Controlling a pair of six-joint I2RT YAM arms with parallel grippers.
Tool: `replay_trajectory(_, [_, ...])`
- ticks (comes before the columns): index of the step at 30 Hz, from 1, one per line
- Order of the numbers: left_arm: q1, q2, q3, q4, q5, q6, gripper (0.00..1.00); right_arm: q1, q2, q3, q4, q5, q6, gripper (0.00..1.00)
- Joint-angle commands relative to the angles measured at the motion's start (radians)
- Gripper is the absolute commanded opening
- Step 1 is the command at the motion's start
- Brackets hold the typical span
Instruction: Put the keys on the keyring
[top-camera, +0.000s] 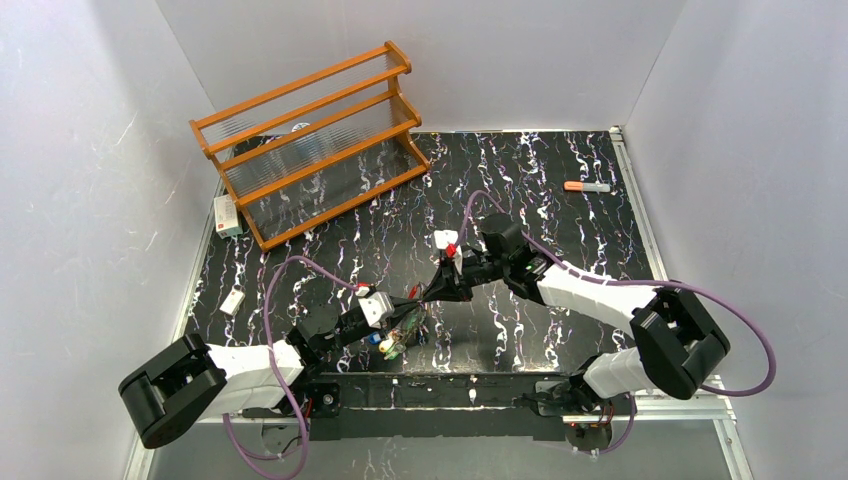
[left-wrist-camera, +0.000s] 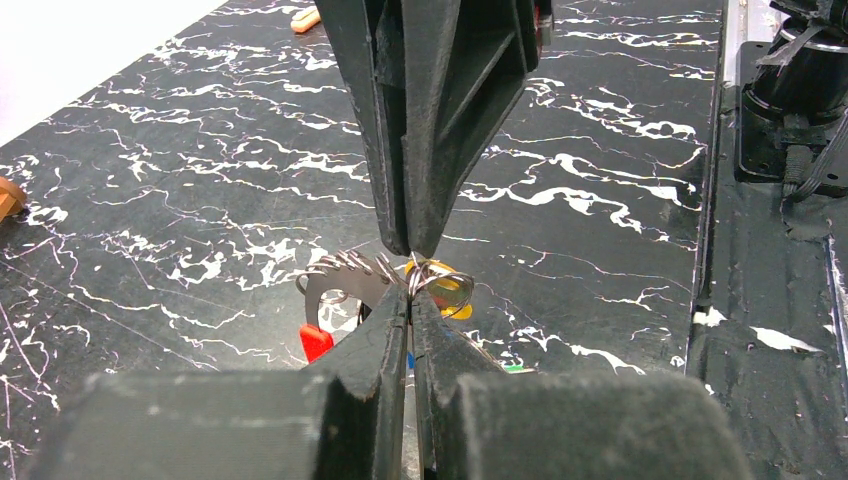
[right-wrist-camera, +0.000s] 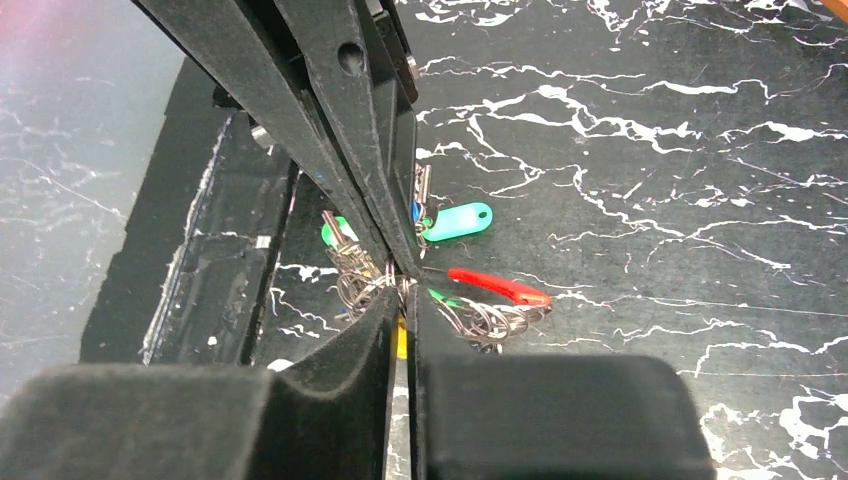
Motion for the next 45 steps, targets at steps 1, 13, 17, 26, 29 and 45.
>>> replay_trajectory(1, [-0.002, -0.006, 0.005, 0.071, -0.007, -0.001, 0.0, 0.005, 0.012, 0.049, -0.006, 0.004, -0.019, 0.11])
replay_trajectory(13, [-0.003, -0.02, -0.002, 0.072, -0.023, 0.0, 0.0, 0.005, -0.018, 0.006, -0.037, 0.045, -0.045, 0.01])
replay_trajectory(17, [-0.002, -0.03, -0.003, 0.073, -0.03, -0.002, 0.0, 0.004, -0.017, -0.005, -0.049, 0.06, -0.051, 0.01])
replay_trajectory(26, [-0.003, -0.025, 0.0, 0.087, -0.039, -0.005, 0.0, 0.004, 0.007, -0.005, -0.085, 0.084, -0.068, 0.01])
replay_trajectory(29, [-0.003, -0.019, 0.001, 0.093, -0.036, -0.006, 0.0, 0.004, 0.019, -0.006, -0.075, 0.075, -0.063, 0.01])
replay_trajectory(45, [-0.003, -0.003, 0.0, 0.108, -0.03, -0.012, 0.0, 0.023, 0.074, -0.028, 0.055, 0.078, 0.004, 0.02])
